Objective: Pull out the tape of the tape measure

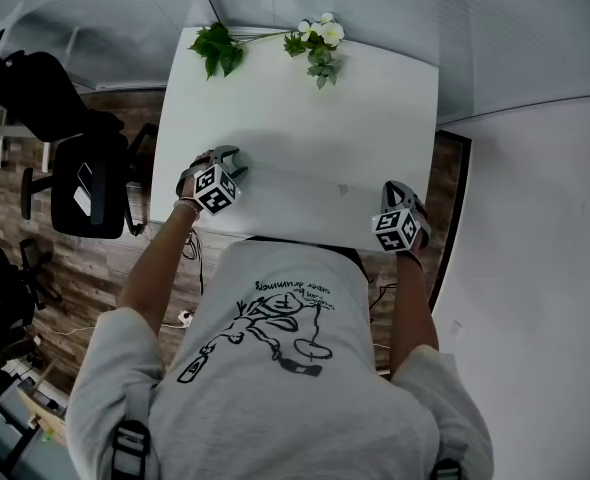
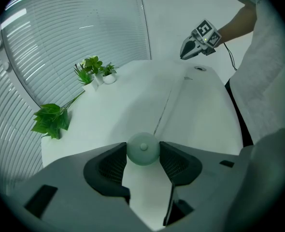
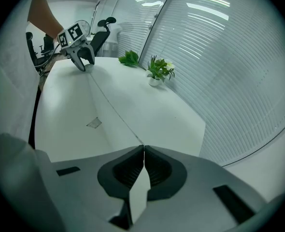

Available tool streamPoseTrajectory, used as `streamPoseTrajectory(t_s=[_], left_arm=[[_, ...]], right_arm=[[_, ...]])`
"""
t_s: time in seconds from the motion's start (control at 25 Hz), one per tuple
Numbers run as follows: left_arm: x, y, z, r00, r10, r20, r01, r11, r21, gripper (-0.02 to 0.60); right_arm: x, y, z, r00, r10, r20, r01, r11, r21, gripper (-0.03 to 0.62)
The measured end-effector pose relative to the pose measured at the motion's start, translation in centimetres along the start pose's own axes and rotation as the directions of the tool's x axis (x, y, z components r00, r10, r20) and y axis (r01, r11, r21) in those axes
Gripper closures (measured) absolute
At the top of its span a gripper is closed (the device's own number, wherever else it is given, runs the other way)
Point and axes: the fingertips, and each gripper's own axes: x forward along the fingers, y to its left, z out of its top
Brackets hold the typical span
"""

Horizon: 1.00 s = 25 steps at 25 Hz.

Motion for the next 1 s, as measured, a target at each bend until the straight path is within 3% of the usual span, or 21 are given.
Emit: streamPoseTrajectory(t_s=[1.0], left_arm=[[0.8,0.2,-0.3,0.997,-0.075,-0.019,0.073,0.993,-0.093,0.345]], right_arm=[[2.8,1.4,-2.6,0.993,0.094,-0.066,-0.09,0.994,0.055,0.576]])
